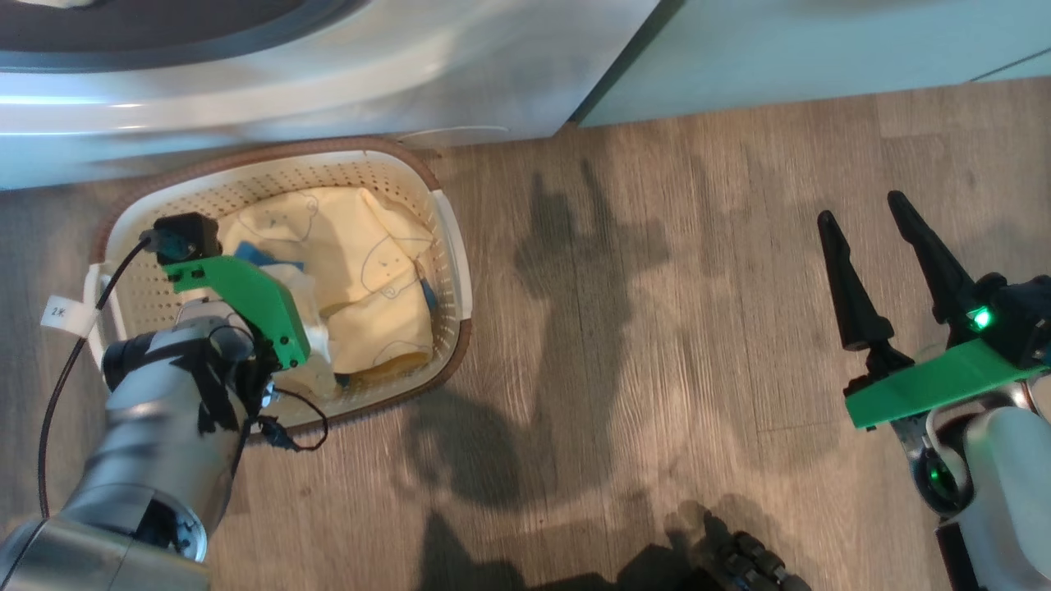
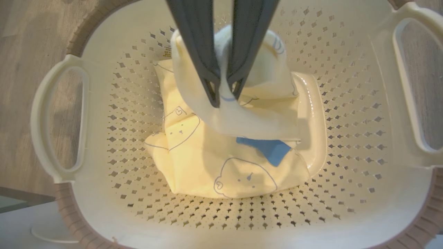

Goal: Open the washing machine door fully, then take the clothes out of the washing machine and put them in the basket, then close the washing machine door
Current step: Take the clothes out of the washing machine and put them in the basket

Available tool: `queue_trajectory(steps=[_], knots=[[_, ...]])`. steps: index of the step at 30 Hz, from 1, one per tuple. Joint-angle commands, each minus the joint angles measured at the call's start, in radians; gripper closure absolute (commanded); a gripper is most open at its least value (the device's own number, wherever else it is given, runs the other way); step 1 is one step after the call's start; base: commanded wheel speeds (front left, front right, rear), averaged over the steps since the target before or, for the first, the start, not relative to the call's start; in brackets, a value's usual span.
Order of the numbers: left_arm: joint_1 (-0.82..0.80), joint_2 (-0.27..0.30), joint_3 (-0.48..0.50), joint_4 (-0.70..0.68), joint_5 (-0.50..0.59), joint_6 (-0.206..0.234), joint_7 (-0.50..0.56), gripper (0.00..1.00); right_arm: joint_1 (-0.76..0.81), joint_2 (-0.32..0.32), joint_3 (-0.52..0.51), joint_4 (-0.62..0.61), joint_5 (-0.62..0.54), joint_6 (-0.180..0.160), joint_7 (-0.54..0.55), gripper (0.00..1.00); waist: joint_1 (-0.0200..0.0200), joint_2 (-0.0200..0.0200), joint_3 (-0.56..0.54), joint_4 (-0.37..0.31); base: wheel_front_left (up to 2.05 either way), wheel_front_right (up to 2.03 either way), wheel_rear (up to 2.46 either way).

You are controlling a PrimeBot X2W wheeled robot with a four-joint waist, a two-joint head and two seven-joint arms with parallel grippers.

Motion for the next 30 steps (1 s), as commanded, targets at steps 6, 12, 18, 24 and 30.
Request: queue_trajectory(steps=[6,12,18,24,30], knots=[[0.003,0.044,0.02,0.001,0.0,0.032,-0.008,0.04,-0.003,0.003,0.01,-0.023,-0.004,0.004,-0.01,0.0,-0.0002,0.0,0.016,-0.004,0.0,0.0,0.0],[0.016,0.038,0.009,0.002,0.004,0.026,-0.044,0.0,0.0,0.003,0.009,-0.014,-0.007,0.004,-0.01,0.0,-0.0002,0.0,-0.012,0.013,0.0,0.0,0.0],[0.039,0.029,-0.02,0.003,0.022,0.001,-0.129,0.0,0.028,-0.003,0.005,-0.004,-0.007,0.004,-0.01,0.0,-0.0002,0.0,-0.102,0.042,0.0,0.0,0.0],[0.06,0.031,-0.044,0.001,0.035,-0.025,-0.22,0.0,0.071,-0.013,0.006,0.008,-0.006,0.004,-0.01,0.0,-0.0002,0.0,-0.204,0.071,0.0,0.0,0.0],[0.098,0.038,-0.056,-0.05,0.044,-0.037,-0.272,0.0,0.123,-0.023,-0.007,0.014,-0.004,0.004,-0.01,0.0,-0.0002,0.0,-0.307,0.105,0.0,0.0,0.0]])
